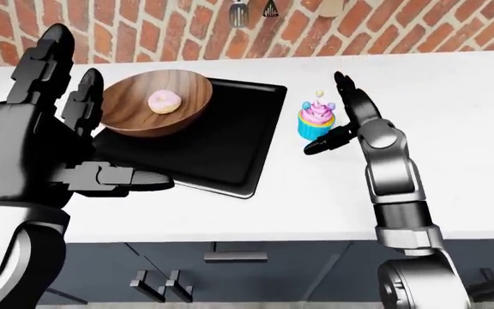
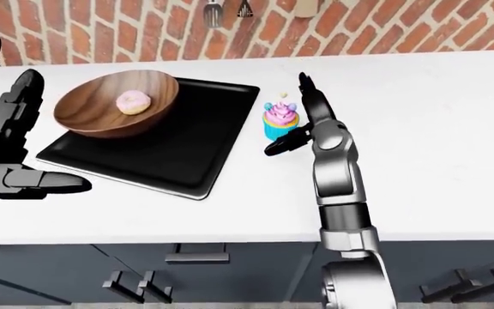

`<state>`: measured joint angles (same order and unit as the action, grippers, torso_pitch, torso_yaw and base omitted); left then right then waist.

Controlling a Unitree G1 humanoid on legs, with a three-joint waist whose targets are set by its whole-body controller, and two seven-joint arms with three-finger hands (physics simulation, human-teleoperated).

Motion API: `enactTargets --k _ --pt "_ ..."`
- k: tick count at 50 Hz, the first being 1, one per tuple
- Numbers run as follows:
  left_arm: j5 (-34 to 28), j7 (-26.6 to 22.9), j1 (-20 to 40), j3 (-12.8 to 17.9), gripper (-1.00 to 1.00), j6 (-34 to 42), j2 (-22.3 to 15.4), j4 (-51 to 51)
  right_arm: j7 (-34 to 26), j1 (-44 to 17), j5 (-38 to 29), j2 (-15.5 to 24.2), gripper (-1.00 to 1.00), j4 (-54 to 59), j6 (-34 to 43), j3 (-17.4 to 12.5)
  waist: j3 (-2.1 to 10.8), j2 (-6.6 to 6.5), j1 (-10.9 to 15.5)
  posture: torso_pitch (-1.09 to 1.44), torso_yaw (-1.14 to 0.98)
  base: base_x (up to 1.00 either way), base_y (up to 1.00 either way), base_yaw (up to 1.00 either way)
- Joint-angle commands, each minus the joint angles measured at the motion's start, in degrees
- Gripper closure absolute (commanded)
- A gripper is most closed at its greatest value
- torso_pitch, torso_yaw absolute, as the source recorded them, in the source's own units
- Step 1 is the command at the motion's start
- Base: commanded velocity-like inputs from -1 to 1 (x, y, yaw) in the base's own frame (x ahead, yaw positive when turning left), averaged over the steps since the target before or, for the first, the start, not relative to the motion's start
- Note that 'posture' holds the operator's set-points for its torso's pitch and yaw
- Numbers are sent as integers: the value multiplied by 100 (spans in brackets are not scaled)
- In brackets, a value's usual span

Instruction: Pick up the bowl with donut and place it on the tray. Pick up the cupcake and place it on the tray.

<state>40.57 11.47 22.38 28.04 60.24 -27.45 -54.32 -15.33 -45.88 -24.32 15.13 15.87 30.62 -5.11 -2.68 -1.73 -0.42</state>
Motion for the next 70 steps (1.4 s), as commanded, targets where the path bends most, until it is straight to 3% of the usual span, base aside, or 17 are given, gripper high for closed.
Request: enactTargets --k 1,2,11,29,31,35,39,49,58,70 --pt "-26 26 100 63 -100 -163 -68 -73 71 -194 2 60 -95 -227 -190 -31 136 -1 2 0 0 0 0 0" --pt "-14 30 97 72 -100 -155 -67 -84 62 -177 4 62 -76 -257 -172 -32 137 -1 2 0 0 0 0 0" --pt "73 82 105 111 -100 -139 -103 -109 66 -89 18 69 -11 -339 -162 -45 135 1 2 0 0 0 0 0" --pt "117 109 61 106 -100 -142 -87 -190 42 -8 66 133 32 -600 -73 -112 164 27 11 0 0 0 0 0" --pt "122 108 55 111 -100 -157 -101 -182 10 -41 70 155 43 -703 13 -116 162 28 10 0 0 0 0 0" --pt "231 176 100 157 -100 -114 -149 -188 -36 -92 82 191 86 -884 126 -127 151 23 9 0 0 0 0 0" --pt "305 229 107 175 -100 -133 -204 -165 -156 -161 45 217 100 -1257 398 -120 130 18 9 0 0 0 0 0" --pt "455 266 -26 326 -100 -248 -304 -136 -197 -797 -6 28 100 -1576 709 31 81 -17 -18 0 0 0 0 0" --pt "541 282 -86 410 -100 -325 -380 -90 597 -1411 252 -409 100 -206 -136 200 91 -66 -46 0 0 0 0 0" --pt "857 497 -86 518 -100 -306 -541 -102 1107 -1734 323 -869 100 650 -710 414 83 -132 -45 0 0 0 0 0"
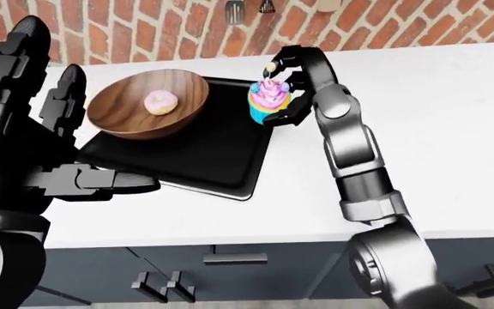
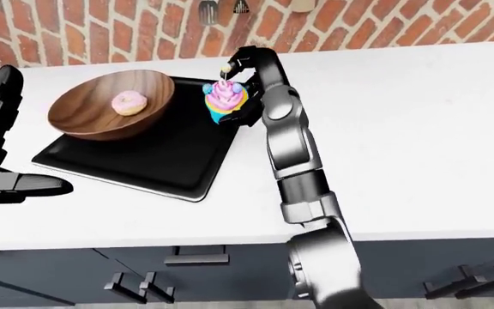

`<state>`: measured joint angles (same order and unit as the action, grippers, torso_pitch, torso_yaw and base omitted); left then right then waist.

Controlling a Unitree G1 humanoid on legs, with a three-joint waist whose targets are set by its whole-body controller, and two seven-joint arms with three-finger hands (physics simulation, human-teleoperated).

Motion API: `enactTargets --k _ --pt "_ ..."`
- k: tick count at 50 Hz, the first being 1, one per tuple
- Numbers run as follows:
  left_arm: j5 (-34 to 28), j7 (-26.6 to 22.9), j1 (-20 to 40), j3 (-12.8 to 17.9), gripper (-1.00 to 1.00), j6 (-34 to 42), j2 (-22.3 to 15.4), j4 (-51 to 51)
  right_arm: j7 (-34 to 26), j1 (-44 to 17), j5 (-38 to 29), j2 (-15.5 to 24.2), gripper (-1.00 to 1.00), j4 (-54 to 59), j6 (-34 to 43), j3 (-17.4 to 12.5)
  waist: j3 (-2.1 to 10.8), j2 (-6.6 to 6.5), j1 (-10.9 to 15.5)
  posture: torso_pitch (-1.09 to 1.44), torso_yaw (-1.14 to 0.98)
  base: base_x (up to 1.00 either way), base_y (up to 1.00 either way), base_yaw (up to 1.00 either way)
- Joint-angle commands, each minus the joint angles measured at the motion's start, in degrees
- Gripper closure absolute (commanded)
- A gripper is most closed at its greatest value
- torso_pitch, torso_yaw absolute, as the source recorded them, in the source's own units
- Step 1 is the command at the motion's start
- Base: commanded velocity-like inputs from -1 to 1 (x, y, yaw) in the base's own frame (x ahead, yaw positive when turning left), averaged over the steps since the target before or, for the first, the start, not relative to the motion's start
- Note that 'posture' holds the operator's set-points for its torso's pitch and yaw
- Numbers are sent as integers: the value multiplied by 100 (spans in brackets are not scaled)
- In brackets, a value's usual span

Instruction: Pick up the bowl with donut and place it on the tray. Pick up the cupcake and place it on the tray.

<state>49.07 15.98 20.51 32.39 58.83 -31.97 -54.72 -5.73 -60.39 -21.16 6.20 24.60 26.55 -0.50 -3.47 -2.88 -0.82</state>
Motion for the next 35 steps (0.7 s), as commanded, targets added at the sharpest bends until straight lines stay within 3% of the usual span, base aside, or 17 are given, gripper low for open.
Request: enactTargets --k 1,35 --pt "14 54 99 78 -100 -176 -101 -56 162 -300 1 4 100 -186 -320 -34 163 -22 -6 0 0 0 0 0" --pt "-241 -160 -48 33 -100 -358 4 -4 501 -230 -266 -822 100 803 -1068 298 191 -75 -17 0 0 0 0 0"
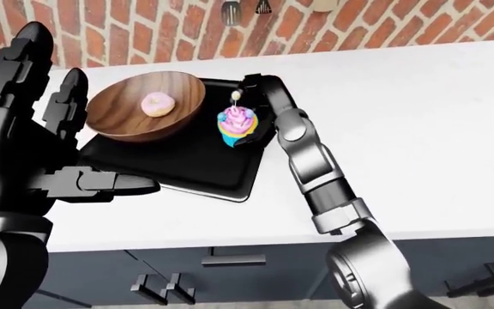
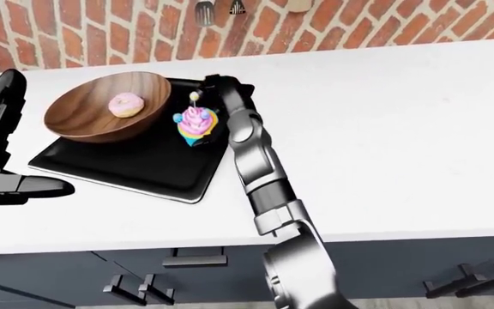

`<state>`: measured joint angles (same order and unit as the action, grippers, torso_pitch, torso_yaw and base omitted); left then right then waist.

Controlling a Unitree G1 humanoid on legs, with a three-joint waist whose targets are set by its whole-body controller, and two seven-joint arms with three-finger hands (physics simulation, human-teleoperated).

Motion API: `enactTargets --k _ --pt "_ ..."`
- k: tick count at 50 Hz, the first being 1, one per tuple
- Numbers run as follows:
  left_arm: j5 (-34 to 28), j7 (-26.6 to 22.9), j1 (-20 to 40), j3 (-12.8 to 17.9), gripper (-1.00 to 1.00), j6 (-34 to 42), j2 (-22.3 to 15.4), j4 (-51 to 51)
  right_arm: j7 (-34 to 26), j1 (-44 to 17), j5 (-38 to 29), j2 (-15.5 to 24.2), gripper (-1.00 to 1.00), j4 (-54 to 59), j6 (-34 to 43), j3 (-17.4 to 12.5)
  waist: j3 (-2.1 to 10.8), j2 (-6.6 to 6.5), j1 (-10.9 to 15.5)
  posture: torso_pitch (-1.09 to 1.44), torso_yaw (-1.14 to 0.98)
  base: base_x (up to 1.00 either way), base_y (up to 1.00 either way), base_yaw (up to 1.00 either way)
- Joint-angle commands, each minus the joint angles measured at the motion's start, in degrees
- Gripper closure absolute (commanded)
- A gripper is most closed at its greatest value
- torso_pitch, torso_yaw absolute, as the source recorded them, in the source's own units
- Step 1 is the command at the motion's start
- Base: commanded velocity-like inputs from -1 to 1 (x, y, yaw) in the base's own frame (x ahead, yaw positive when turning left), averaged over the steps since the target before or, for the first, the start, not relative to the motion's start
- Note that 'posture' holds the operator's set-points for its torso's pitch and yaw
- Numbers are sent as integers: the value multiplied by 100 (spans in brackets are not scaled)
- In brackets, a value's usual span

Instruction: Pick up the bowl with donut and place it on the tray. Pick up the cupcake and place it on the tray.

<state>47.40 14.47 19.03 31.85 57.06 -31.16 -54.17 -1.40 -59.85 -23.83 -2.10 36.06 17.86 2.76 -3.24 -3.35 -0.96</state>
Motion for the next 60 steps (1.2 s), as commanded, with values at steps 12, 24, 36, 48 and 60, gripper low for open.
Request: enactTargets --k 12,24,36,48,60 --pt "-118 -74 61 139 -100 -162 -15 -98 53 -166 -51 -53 58 -177 -330 1 175 -24 -4 0 0 0 0 0" --pt "-27 -21 35 187 -100 -180 -58 -95 74 -89 -78 -43 55 -31 -471 -6 165 -36 -6 0 0 0 0 0" --pt "71 31 51 235 -100 -150 -99 -111 -43 -42 -119 -16 41 -352 -259 -11 171 -32 5 0 0 0 0 0" --pt "107 53 43 256 -100 -169 -123 -108 -190 25 -146 -6 -29 -719 -41 10 172 -22 9 0 0 0 0 0" --pt "137 59 8 280 -100 -226 -161 -76 -263 31 -169 8 -76 -850 39 0 179 -28 4 0 0 0 0 0"
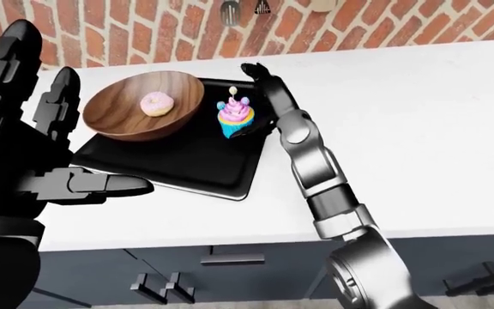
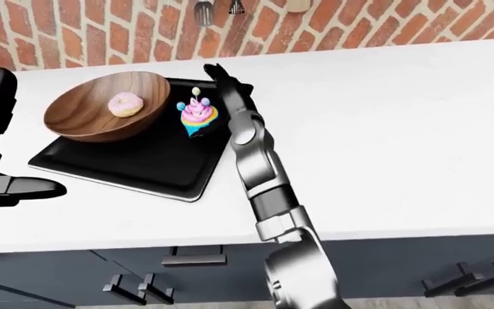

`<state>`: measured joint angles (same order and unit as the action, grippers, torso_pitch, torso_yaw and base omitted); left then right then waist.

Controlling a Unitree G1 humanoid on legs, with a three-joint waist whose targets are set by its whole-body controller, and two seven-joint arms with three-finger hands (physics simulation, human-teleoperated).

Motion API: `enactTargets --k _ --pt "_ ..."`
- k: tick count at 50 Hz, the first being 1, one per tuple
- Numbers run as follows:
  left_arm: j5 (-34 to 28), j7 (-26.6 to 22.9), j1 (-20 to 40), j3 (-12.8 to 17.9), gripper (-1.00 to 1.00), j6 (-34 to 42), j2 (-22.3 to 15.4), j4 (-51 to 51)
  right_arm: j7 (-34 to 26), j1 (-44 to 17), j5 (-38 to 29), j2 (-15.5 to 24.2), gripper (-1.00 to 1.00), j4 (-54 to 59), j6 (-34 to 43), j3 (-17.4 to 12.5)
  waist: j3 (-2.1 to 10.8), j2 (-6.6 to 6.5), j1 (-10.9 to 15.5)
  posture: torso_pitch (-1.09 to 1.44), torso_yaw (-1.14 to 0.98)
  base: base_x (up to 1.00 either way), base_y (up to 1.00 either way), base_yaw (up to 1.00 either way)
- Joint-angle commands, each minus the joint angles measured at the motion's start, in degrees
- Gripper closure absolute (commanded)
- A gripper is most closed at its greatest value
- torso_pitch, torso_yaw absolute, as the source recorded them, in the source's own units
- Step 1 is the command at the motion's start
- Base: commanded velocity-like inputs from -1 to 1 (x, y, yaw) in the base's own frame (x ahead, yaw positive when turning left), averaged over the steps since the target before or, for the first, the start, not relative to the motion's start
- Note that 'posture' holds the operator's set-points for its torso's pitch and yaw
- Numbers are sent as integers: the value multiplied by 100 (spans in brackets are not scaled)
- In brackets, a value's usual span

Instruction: Pick up the bowl with donut and place it on the tray. Pick up the cupcake and place it on the tray.

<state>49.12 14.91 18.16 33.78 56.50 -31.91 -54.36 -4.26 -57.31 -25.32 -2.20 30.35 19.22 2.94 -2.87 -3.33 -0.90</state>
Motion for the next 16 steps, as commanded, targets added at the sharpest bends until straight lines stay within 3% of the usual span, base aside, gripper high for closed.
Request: enactTargets --k 1,16 --pt "-39 13 92 83 -100 -178 -88 -57 -14 -223 -29 27 -76 -365 -37 -17 142 -29 -3 0 0 0 0 0" --pt "181 226 235 81 -100 -59 -193 -100 -708 267 -112 434 -73 -2632 1230 -203 115 30 16 0 0 0 0 0"
